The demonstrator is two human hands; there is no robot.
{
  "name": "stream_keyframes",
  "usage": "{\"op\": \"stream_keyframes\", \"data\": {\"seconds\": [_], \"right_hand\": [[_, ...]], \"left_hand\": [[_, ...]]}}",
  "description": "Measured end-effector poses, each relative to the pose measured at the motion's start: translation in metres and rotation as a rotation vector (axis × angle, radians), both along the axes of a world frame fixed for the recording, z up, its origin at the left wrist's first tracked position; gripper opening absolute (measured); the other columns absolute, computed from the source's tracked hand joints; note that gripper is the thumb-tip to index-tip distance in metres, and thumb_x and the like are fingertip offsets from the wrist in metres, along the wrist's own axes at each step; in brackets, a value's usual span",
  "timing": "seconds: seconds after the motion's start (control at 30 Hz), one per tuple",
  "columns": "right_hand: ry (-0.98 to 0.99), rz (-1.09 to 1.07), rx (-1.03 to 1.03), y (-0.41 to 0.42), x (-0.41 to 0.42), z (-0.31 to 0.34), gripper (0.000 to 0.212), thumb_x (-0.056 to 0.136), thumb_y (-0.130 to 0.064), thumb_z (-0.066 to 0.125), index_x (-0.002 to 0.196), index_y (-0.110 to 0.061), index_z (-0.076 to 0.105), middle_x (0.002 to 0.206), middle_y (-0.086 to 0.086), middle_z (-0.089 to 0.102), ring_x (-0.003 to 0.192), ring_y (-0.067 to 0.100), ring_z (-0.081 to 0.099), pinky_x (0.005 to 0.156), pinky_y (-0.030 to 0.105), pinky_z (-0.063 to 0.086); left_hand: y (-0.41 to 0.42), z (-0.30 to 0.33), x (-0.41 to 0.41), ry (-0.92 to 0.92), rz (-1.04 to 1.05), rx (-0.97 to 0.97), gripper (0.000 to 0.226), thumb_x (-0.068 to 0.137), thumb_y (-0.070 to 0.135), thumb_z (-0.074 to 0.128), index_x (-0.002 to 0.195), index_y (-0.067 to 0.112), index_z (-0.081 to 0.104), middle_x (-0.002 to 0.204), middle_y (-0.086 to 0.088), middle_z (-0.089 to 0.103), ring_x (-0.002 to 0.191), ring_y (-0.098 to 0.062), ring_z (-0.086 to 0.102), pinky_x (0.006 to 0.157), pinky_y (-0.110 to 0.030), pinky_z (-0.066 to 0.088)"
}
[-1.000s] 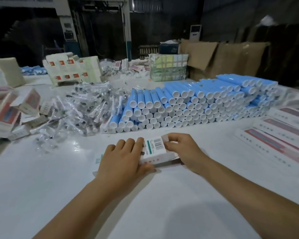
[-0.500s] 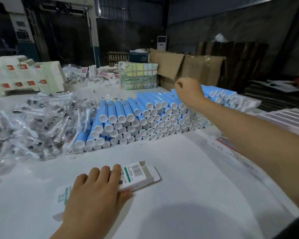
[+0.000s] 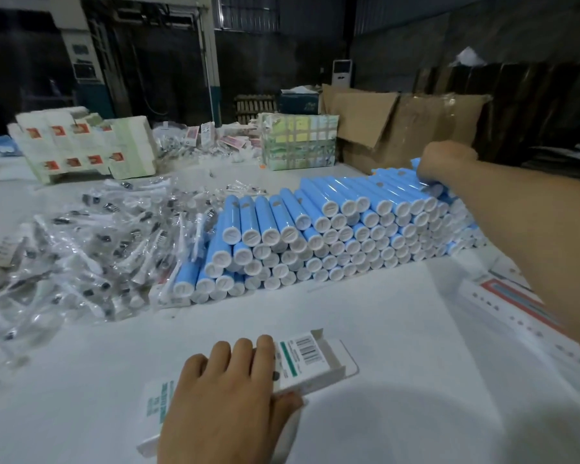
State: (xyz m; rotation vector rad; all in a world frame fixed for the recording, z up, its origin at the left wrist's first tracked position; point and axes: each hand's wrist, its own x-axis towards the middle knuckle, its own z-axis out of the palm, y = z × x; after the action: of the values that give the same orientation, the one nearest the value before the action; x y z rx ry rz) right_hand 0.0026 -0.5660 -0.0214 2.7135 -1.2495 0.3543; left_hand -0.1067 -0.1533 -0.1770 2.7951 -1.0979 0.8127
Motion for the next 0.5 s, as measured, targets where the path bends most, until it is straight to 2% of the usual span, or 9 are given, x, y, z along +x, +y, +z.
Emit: {"op": "stream_keyframes", "data": {"seconds": [0.03, 0.1, 0.17, 0.2, 0.27, 0.33, 0.37, 0.43, 0.5], "right_hand": [[-0.048, 0.015, 0.004, 0.002, -0.002, 0.001, 0.025, 0.081, -0.014, 0.063, 0.103, -0.004, 0.064, 0.111, 0.015, 0.063, 0.101, 0.032, 0.061, 0.07, 0.033, 0.042], [-0.208, 0.085, 0.055, 0.013, -0.009, 0.004, 0.023, 0.087, -0.025, 0.06, 0.092, -0.002, 0.062, 0.103, 0.018, 0.064, 0.089, 0.032, 0.06, 0.068, 0.032, 0.041], [-0.439, 0.188, 0.168, 0.032, -0.023, 0.01, 0.03, 0.089, -0.035, 0.056, 0.083, -0.006, 0.058, 0.091, 0.016, 0.063, 0.079, 0.031, 0.058, 0.064, 0.031, 0.04], [-0.56, 0.251, 0.221, 0.044, -0.032, 0.013, 0.03, 0.088, -0.036, 0.056, 0.085, -0.007, 0.059, 0.088, 0.013, 0.062, 0.082, 0.031, 0.059, 0.064, 0.03, 0.039], [-0.795, 0.407, 0.345, 0.073, -0.055, 0.013, 0.03, 0.087, -0.03, 0.058, 0.108, -0.009, 0.061, 0.097, 0.005, 0.059, 0.09, 0.025, 0.06, 0.063, 0.023, 0.039], [-0.979, 0.534, 0.606, 0.107, -0.086, 0.001, 0.062, 0.083, -0.022, 0.061, 0.141, -0.017, 0.039, 0.106, 0.0, 0.054, 0.077, 0.016, 0.062, 0.049, 0.021, 0.042], [-1.035, 0.586, 0.773, 0.122, -0.101, -0.009, 0.08, 0.079, -0.02, 0.063, 0.148, -0.026, 0.023, 0.102, 0.001, 0.059, 0.061, 0.013, 0.061, 0.04, 0.02, 0.039], [-1.082, 0.667, 1.022, 0.147, -0.126, -0.038, 0.098, 0.075, -0.015, 0.064, 0.149, -0.038, 0.004, 0.07, 0.004, 0.069, 0.041, 0.014, 0.054, 0.035, 0.021, 0.039], [-1.122, 0.663, 1.137, 0.171, -0.143, -0.069, 0.097, 0.08, -0.007, 0.064, 0.147, -0.043, 0.004, 0.061, 0.005, 0.068, 0.04, 0.018, 0.057, 0.037, 0.024, 0.044]], "left_hand": [[0.0, 0.0, 0.0, 0.007, 0.004, 0.0, 0.069, 0.073, 0.063, 0.037, 0.091, 0.008, 0.074, 0.068, -0.002, 0.063, 0.055, -0.026, 0.059, 0.045, -0.038, 0.048], [0.0, 0.003, -0.002, 0.033, 0.018, 0.011, 0.069, 0.073, 0.062, 0.036, 0.092, 0.007, 0.074, 0.069, -0.003, 0.063, 0.057, -0.027, 0.06, 0.046, -0.039, 0.048], [0.001, 0.007, -0.006, 0.049, 0.027, 0.026, 0.067, 0.075, 0.06, 0.036, 0.094, 0.007, 0.073, 0.071, -0.003, 0.063, 0.058, -0.028, 0.06, 0.048, -0.039, 0.048], [0.001, 0.008, -0.007, 0.051, 0.022, 0.027, 0.067, 0.076, 0.06, 0.036, 0.095, 0.007, 0.072, 0.071, -0.003, 0.063, 0.059, -0.028, 0.06, 0.049, -0.039, 0.048], [0.002, 0.011, -0.011, 0.067, 0.027, 0.026, 0.066, 0.078, 0.059, 0.035, 0.098, 0.007, 0.071, 0.074, -0.003, 0.064, 0.062, -0.028, 0.06, 0.051, -0.04, 0.049], [0.004, 0.013, -0.013, 0.09, 0.054, 0.013, 0.067, 0.08, 0.059, 0.033, 0.103, 0.008, 0.069, 0.079, -0.003, 0.065, 0.067, -0.029, 0.061, 0.055, -0.04, 0.05], [0.005, 0.015, -0.014, 0.109, 0.07, -0.006, 0.068, 0.082, 0.061, 0.031, 0.107, 0.009, 0.067, 0.083, -0.003, 0.065, 0.072, -0.029, 0.062, 0.059, -0.039, 0.05], [0.005, 0.022, -0.018, 0.154, 0.121, -0.016, 0.074, 0.086, 0.068, 0.023, 0.125, 0.014, 0.054, 0.102, -0.001, 0.062, 0.09, -0.027, 0.059, 0.074, -0.039, 0.047], [0.007, 0.021, -0.017, 0.178, 0.163, -0.002, 0.077, 0.085, 0.07, 0.011, 0.141, 0.022, 0.032, 0.124, 0.004, 0.051, 0.11, -0.021, 0.049, 0.088, -0.036, 0.038]]}}
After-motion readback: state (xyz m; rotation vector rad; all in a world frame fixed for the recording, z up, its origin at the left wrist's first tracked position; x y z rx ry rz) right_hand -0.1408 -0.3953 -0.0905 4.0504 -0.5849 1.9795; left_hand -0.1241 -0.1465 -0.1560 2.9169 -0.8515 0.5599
